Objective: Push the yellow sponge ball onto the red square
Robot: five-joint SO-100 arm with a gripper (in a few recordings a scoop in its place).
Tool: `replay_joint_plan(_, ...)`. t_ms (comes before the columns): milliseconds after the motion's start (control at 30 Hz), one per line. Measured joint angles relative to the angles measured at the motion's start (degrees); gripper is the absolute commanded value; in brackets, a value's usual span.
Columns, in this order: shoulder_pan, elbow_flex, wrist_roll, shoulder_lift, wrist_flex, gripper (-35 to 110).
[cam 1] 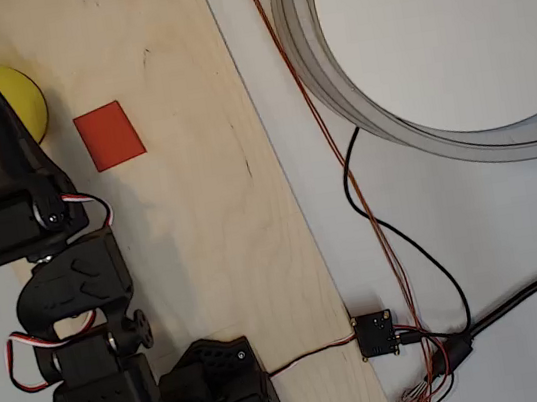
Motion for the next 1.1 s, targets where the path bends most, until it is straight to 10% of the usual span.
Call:
replay_joint_plan(567, -5.7, 17.8, 16.0, -8.3, -14.8, 9)
replay_joint_plan(1100, -15.4, -4.5, 24.5, -20.5, 7.8, 14)
